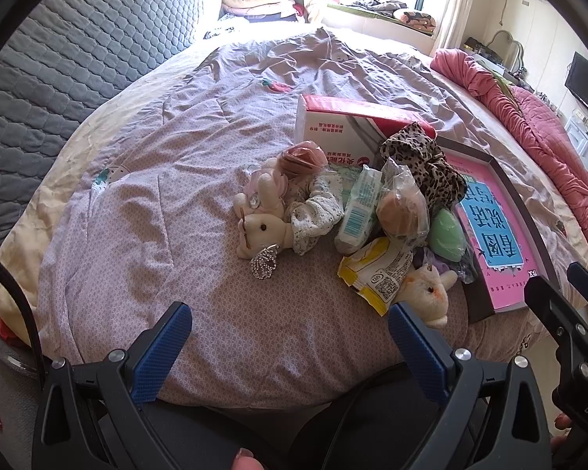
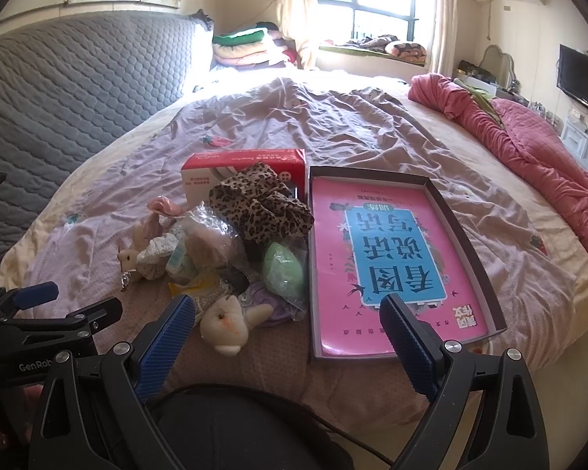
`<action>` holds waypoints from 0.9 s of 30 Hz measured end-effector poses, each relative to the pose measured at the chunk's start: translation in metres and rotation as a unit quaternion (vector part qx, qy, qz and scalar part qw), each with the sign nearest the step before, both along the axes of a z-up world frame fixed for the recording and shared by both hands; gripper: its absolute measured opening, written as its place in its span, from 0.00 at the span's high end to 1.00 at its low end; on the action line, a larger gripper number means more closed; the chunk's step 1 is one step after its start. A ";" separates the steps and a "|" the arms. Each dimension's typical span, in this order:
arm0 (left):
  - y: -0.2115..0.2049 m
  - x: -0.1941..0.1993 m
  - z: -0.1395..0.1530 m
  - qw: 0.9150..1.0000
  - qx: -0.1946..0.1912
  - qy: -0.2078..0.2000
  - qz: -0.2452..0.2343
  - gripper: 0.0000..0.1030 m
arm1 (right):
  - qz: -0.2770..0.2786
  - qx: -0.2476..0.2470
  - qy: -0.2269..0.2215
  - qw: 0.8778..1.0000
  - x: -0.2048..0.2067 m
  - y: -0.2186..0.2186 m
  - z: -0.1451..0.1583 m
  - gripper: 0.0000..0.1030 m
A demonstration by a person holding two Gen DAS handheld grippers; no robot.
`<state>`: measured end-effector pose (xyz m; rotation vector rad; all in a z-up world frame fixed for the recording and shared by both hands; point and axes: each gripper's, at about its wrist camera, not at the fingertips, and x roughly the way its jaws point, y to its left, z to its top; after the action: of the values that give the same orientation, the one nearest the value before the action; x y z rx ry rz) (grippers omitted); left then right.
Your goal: Organize soft objects
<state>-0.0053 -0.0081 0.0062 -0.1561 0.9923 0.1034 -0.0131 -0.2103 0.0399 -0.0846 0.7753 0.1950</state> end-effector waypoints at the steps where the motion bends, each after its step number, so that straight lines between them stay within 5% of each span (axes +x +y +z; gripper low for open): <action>1: 0.000 0.000 0.000 1.000 0.000 0.000 0.000 0.02 | 0.000 0.000 0.001 1.000 0.000 0.000 0.000 0.07; 27: 0.016 0.005 -0.008 0.999 -0.028 -0.004 0.013 0.02 | -0.002 -0.006 0.011 1.000 0.009 0.003 -0.009 0.07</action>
<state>-0.0007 0.0081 -0.0021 -0.2217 0.9852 0.0986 -0.0042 -0.2072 0.0308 -0.0916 0.7994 0.1878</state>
